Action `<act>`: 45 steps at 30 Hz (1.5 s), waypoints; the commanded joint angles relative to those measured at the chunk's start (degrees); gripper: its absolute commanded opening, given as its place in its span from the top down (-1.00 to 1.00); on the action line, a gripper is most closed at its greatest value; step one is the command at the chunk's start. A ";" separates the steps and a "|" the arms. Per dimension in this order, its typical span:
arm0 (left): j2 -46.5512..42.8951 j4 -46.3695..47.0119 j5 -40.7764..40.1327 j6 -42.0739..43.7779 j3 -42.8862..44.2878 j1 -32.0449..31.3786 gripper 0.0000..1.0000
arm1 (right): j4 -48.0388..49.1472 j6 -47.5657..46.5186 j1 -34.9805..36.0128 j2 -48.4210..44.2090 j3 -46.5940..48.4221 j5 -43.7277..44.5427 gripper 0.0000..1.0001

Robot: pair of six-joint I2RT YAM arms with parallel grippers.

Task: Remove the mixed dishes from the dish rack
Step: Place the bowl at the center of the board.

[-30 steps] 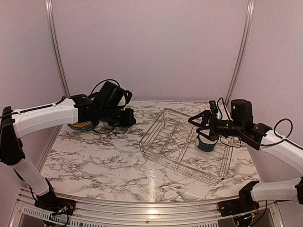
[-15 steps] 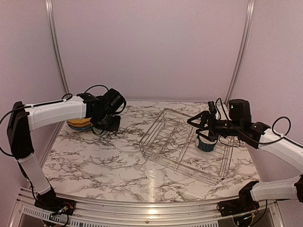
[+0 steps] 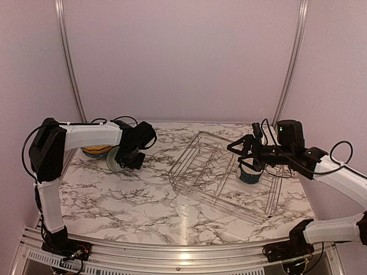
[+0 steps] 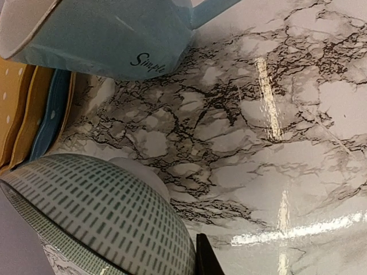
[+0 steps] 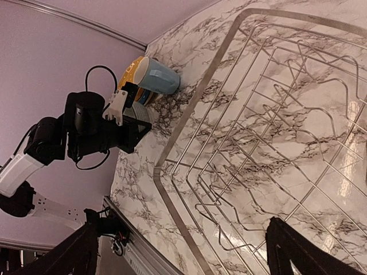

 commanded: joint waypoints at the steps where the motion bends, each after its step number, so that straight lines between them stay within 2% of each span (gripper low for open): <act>1: 3.04 -1.44 0.33 2.68 2.72 1.45 1.00 | -1.04 -0.73 0.39 -0.79 1.84 1.22 -0.97; 10: 6.71 -1.43 -0.04 3.90 3.25 2.63 0.99 | -1.96 -0.92 0.38 -1.19 1.66 1.79 -0.97; 16: 7.78 -1.41 -0.23 4.45 3.42 3.03 0.86 | -1.54 -0.66 0.39 -0.95 1.50 1.71 -0.97; 23: 6.05 -1.41 0.37 4.73 3.42 3.17 0.51 | -1.53 -0.74 0.39 -0.51 1.92 1.75 -0.97; 26: 5.04 -1.52 0.72 4.98 3.36 3.17 0.44 | -1.37 -0.66 0.39 -0.31 1.92 1.67 -0.97; 38: -3.24 -1.41 3.93 4.34 2.58 3.17 0.20 | -1.05 -0.51 0.39 0.48 2.07 1.60 -0.97; 45: -13.75 4.89 12.65 4.38 -0.71 3.17 0.03 | -3.68 -2.30 0.39 1.30 2.89 3.52 -0.97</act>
